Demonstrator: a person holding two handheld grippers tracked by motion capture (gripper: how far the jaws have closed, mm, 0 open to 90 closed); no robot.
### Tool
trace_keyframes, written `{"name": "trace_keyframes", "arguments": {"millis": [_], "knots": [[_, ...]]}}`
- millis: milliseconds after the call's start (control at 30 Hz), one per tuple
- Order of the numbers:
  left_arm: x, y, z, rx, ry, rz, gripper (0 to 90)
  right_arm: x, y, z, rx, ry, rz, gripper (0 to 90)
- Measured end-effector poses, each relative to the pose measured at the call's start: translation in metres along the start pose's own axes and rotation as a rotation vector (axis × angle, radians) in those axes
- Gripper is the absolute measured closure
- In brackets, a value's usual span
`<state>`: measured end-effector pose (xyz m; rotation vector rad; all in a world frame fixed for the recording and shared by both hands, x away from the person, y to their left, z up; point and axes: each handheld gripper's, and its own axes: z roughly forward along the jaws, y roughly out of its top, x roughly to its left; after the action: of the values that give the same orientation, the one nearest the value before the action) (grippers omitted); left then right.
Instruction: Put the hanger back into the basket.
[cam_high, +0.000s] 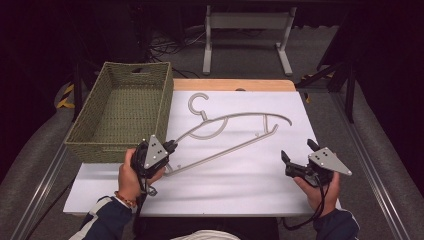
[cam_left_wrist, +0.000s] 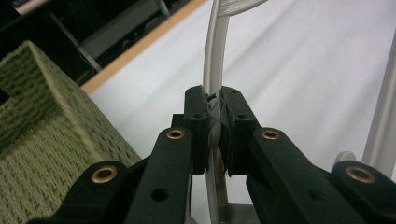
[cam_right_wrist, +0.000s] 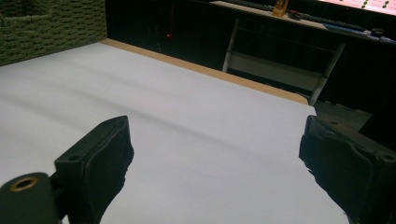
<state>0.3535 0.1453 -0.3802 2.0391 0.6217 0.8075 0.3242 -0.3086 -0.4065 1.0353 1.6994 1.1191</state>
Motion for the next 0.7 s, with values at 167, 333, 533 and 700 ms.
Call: {"name": "trace_keyframes", "arguments": {"millis": [167, 333, 533, 700], "knots": [[0.007, 0.008, -0.005, -0.049, 0.016, -0.028, 82.7, 0.004, -0.002, 0.004, 0.021, 0.022, -0.018, 9.2], [0.014, 0.017, -0.007, -0.083, 0.028, -0.049, 82.7, 0.014, -0.003, 0.006, 0.030, 0.087, -0.069, 9.0], [0.025, 0.021, -0.009, -0.116, 0.032, -0.088, 82.7, 0.026, -0.005, 0.011, 0.067, 0.124, -0.138, 8.5], [0.031, 0.027, -0.009, -0.130, 0.048, -0.093, 82.8, 0.030, -0.004, 0.009, 0.067, 0.124, -0.173, 8.5]]}}
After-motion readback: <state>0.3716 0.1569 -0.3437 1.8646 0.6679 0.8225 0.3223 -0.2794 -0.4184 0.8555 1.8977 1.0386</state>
